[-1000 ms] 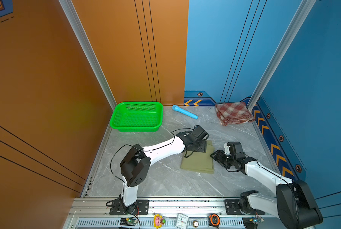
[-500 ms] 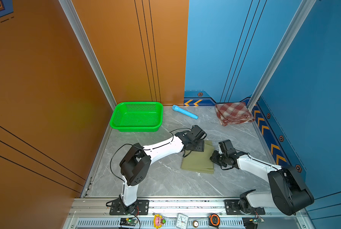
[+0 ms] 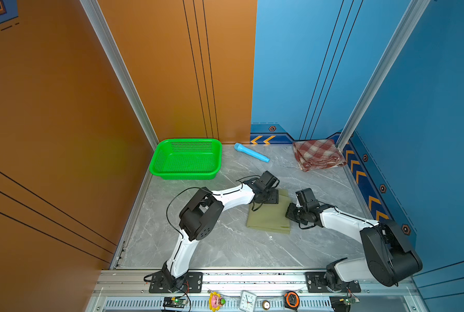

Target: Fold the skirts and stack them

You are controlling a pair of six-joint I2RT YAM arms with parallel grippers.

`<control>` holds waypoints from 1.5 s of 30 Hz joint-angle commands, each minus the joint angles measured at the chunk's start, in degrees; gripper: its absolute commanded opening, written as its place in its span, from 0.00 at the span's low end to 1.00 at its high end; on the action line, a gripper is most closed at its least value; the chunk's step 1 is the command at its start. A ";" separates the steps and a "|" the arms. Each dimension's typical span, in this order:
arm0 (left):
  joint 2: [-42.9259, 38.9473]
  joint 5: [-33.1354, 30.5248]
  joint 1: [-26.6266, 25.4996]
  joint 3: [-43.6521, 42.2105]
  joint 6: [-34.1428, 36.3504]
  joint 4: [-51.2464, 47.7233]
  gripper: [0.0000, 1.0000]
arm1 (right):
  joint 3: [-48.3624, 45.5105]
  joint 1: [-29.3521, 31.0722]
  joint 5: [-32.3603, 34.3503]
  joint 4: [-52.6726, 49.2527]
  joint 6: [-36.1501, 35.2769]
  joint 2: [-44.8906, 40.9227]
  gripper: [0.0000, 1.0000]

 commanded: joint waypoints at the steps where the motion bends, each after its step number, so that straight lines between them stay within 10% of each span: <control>1: 1.01 2.28 2.40 -2.67 0.64 5.81 0.67 | -1.63 0.38 3.74 -5.51 -1.72 3.10 0.00; 30: -2.37 -0.44 2.30 1.46 9.02 0.13 0.69 | 0.30 -0.27 2.25 -6.68 -1.79 3.27 0.01; 38: -7.80 -6.46 -1.10 -1.46 14.19 -5.00 0.69 | 1.22 -5.56 -1.64 -8.05 -1.70 -3.60 0.53; 45: -7.23 -8.61 -2.05 -1.44 16.29 -6.98 0.69 | 2.37 -8.26 -5.94 -7.12 -2.30 -1.69 0.55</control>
